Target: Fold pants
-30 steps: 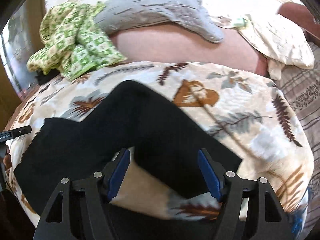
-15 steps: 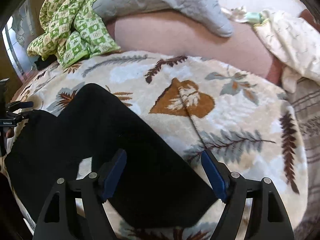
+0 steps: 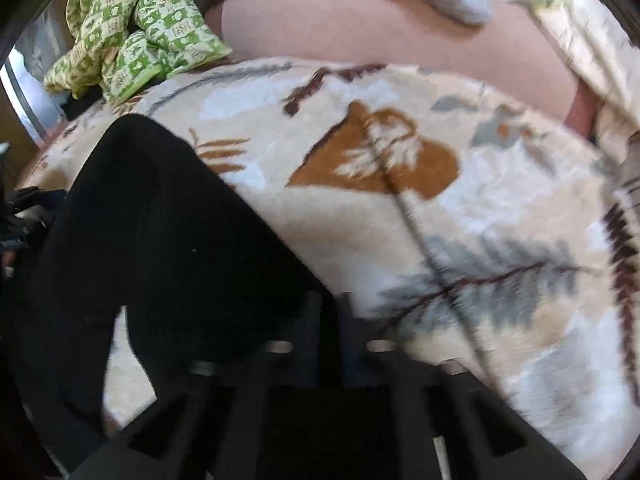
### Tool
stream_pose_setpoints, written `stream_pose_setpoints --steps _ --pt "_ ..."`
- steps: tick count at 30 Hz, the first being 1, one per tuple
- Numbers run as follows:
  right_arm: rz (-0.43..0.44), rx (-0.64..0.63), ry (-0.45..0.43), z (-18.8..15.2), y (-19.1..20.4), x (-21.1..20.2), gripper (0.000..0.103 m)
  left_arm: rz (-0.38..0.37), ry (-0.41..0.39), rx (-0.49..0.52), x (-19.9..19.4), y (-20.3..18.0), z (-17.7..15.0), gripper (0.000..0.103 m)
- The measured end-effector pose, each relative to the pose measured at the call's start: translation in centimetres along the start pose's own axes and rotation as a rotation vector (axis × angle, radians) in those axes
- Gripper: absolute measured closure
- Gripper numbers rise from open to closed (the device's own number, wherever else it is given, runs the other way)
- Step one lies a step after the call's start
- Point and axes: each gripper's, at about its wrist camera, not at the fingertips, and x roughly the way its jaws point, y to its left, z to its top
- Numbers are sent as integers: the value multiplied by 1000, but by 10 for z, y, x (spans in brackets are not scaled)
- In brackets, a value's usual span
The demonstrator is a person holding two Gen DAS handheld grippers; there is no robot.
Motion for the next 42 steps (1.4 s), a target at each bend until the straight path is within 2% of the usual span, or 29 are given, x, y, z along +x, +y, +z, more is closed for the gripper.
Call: stream_pose_setpoints --steps 1,4,9,12,16,19,22,27,29,31,33,34,35,36,37,39,41,42 --pt "-21 -8 -25 1 0 -8 98 2 -9 -12 -3 1 0 91" --pt "-120 -40 -122 5 1 -45 99 17 -55 -8 -15 -3 0 93" --pt "-222 -49 -228 7 -3 -98 99 26 -117 22 -39 -14 -5 95" --pt "-229 -39 -274 -2 -1 -127 99 17 -165 28 -67 -18 -15 95" --pt "-274 -75 -318 -31 7 -164 99 4 -226 46 -106 -25 -33 95" --pt "-287 -100 -295 -68 13 -179 99 -24 -245 69 -134 -34 -64 95" --pt "-298 -123 -259 -107 20 -187 99 -48 -217 106 -148 -46 -100 95" --pt "-270 -156 -135 -170 27 -178 99 -86 -111 136 -142 -64 -143 95" --pt "-213 -152 -65 -188 30 -171 99 -94 -74 119 -136 -64 -152 94" --pt "-233 -197 -8 -200 39 -164 99 -113 -64 84 -138 -61 -156 92" --pt "-242 -197 -23 -202 47 -171 89 -149 -86 34 -148 -55 -156 86" --pt "-227 -181 -38 -201 50 -175 82 -163 -104 14 -153 -52 -158 76" --pt "-199 -163 -55 -200 54 -179 63 -174 -127 -7 -158 -48 -159 60" --pt "-146 -150 -85 -197 66 -186 44 -177 -154 -33 -164 -43 -159 51" --pt "-113 -160 -108 -194 79 -190 40 -178 -181 -64 -168 -37 -159 42" --pt "-54 -221 -154 -185 112 -193 39 -183 -203 -121 -171 -26 -158 41" --pt "10 -284 -187 -179 146 -192 40 -171 -209 -176 -169 -16 -158 30" --pt "62 -316 -212 -175 170 -189 40 -163 -203 -208 -165 -10 -158 29"
